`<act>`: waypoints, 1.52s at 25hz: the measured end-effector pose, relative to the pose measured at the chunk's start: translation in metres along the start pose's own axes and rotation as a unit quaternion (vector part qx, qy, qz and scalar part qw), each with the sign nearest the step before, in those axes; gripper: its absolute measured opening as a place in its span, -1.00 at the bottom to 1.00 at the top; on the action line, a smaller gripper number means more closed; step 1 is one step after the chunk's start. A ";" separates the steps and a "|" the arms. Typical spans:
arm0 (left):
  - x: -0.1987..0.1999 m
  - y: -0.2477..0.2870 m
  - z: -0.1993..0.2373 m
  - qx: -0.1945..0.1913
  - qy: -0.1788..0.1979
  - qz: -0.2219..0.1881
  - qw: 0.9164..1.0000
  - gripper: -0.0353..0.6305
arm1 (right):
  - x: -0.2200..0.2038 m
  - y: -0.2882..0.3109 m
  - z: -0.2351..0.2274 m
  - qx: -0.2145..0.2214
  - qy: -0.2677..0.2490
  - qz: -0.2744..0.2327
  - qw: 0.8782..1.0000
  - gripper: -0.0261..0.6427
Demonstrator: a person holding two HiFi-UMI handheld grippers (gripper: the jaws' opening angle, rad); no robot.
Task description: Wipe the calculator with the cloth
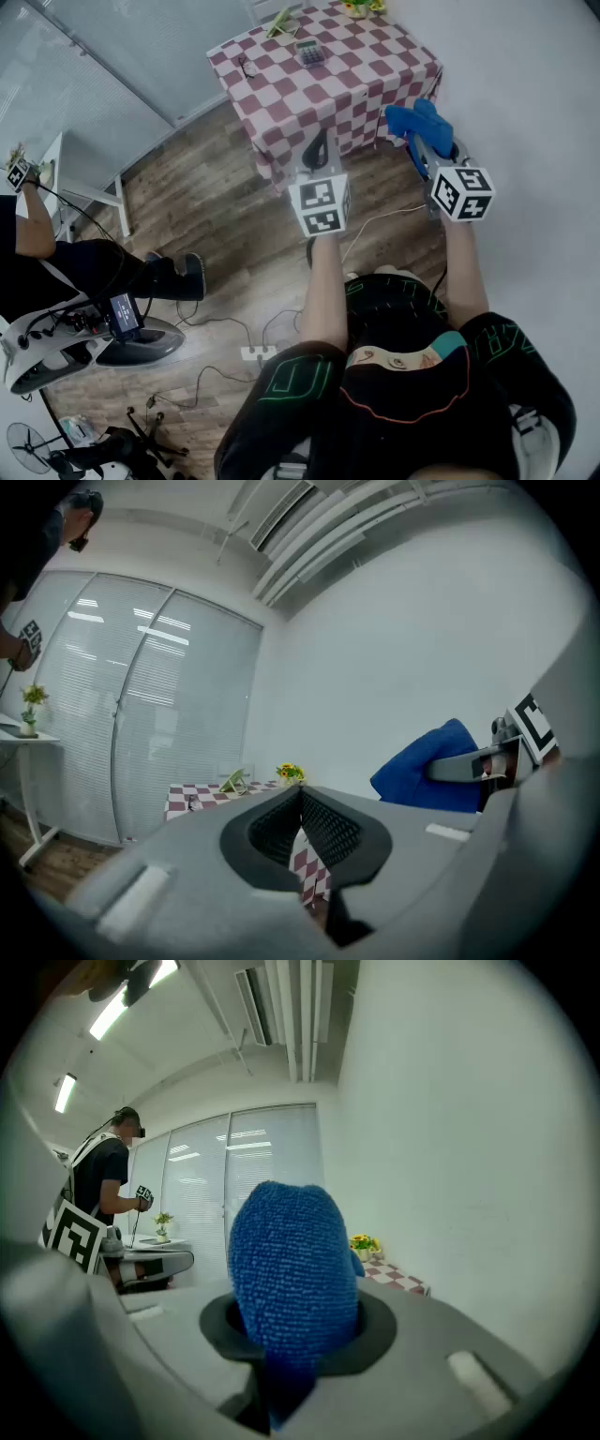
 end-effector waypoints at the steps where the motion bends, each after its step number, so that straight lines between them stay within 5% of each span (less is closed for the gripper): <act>1: -0.002 0.000 0.000 0.000 -0.003 0.002 1.000 -0.86 | 0.000 -0.001 0.001 0.002 -0.003 -0.001 1.000 -0.63; 15: -0.001 0.016 -0.019 -0.019 -0.015 -0.004 1.000 -0.87 | 0.007 -0.012 -0.021 -0.026 -0.017 0.000 1.000 -0.63; 24: 0.001 0.041 0.007 0.010 0.015 -0.001 1.000 -0.87 | 0.006 0.042 -0.027 -0.003 0.001 -0.001 1.000 -0.63; 38: -0.059 0.130 0.037 0.024 -0.035 0.082 0.996 -0.86 | -0.022 0.151 -0.064 0.018 0.017 0.076 0.997 -0.63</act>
Point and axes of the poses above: the fingertips, and each gripper's own axes: y forward along the fingers, z to its left, x out of its top, the point moved 7 cm from there along -y, backward along the fingers, and after that the axes turned 2 degrees about y, right-handed, at the moved point
